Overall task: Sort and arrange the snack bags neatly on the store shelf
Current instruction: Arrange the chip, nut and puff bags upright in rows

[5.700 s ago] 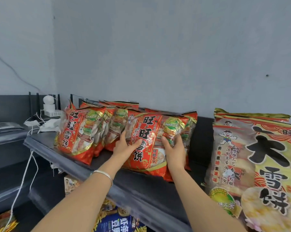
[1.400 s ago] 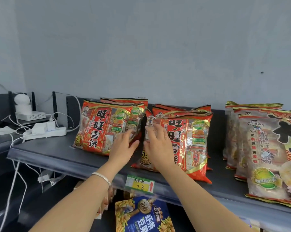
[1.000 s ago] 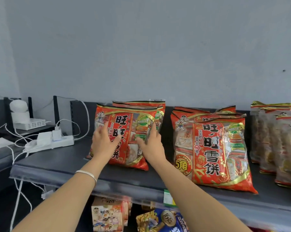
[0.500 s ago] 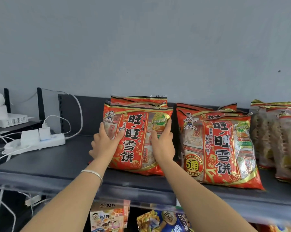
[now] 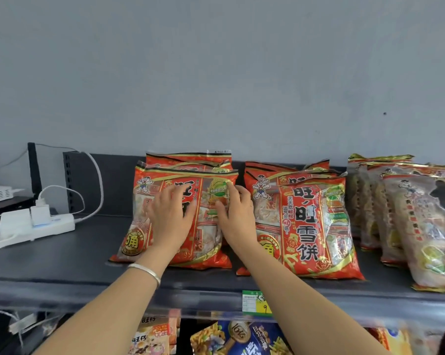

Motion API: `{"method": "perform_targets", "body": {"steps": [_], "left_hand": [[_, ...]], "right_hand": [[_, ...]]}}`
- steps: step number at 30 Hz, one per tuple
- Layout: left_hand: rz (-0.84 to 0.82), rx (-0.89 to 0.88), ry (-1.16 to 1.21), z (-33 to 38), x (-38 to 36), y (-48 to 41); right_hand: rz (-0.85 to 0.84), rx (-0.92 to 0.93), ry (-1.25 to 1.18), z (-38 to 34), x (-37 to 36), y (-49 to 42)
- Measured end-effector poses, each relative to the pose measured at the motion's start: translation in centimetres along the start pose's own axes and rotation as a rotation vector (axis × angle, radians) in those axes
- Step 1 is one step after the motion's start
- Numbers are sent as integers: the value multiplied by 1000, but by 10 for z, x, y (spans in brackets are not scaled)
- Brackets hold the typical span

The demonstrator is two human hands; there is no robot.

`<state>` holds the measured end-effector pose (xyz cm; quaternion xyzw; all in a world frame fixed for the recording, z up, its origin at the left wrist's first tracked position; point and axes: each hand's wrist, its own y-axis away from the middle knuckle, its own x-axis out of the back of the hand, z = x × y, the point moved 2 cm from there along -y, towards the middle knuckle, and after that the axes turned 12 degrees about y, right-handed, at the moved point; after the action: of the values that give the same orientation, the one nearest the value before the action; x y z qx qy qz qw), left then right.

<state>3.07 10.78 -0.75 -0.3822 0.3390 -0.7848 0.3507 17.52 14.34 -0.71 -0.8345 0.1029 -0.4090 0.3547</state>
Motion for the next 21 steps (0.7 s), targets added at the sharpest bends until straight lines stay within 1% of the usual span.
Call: {"method": "perform_targets", "body": {"steps": [3,5,8,14,17,21], "left_hand": [[-98,-132,96,49,-24,4],[-124,-180,135,84,-40,10],[-147,-239,175,136,-65,24],[-220,-411,216,249,-123,66],[-274,-502,229,304,-158,92],[-365,-596,201,377,-209,128]], "right_hand": [[52,109,44,15,32,2],[74,147,82,34,58,5],[144,193,209,79,101,15],[229,151,511,197,204,48],[225,85,616,254,257,67],[266,-20,740,326,326,98]]}}
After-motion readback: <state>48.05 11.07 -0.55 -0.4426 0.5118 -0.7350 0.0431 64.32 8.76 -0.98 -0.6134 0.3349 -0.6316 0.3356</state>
